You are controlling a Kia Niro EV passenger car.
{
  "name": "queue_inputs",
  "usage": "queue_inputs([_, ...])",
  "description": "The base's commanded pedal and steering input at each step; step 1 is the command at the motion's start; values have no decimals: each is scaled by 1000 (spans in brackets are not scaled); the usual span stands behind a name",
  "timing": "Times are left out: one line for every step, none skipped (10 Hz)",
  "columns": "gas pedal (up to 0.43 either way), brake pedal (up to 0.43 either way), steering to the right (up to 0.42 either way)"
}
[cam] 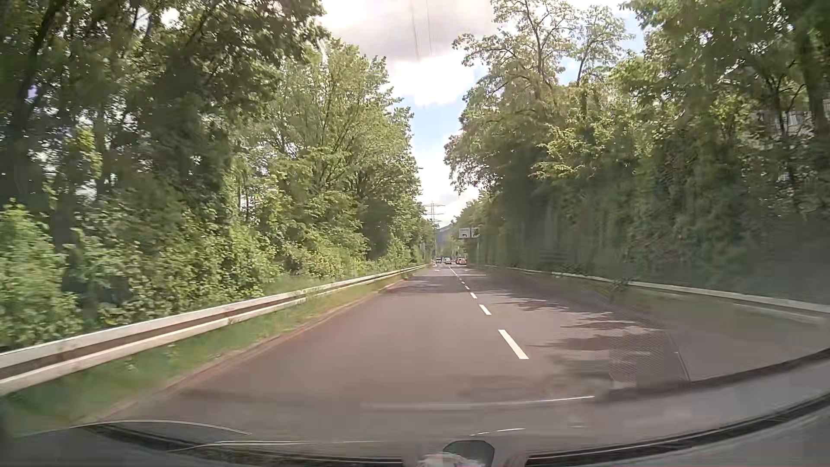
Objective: Follow the waypoints while adhering to traffic rules and regulations
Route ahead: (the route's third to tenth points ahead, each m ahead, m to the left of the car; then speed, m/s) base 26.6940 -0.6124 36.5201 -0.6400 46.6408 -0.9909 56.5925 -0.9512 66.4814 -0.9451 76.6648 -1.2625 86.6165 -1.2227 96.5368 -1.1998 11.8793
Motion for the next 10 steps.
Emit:
queue_inputs([59, 0, 4])
queue_inputs([59, 0, 4])
queue_inputs([59, 0, 4])
queue_inputs([59, 0, 4])
queue_inputs([59, 0, 4])
queue_inputs([59, 0, 4])
queue_inputs([59, 0, 4])
queue_inputs([59, 0, 4])
queue_inputs([59, 0, 4])
queue_inputs([59, 0, 4])
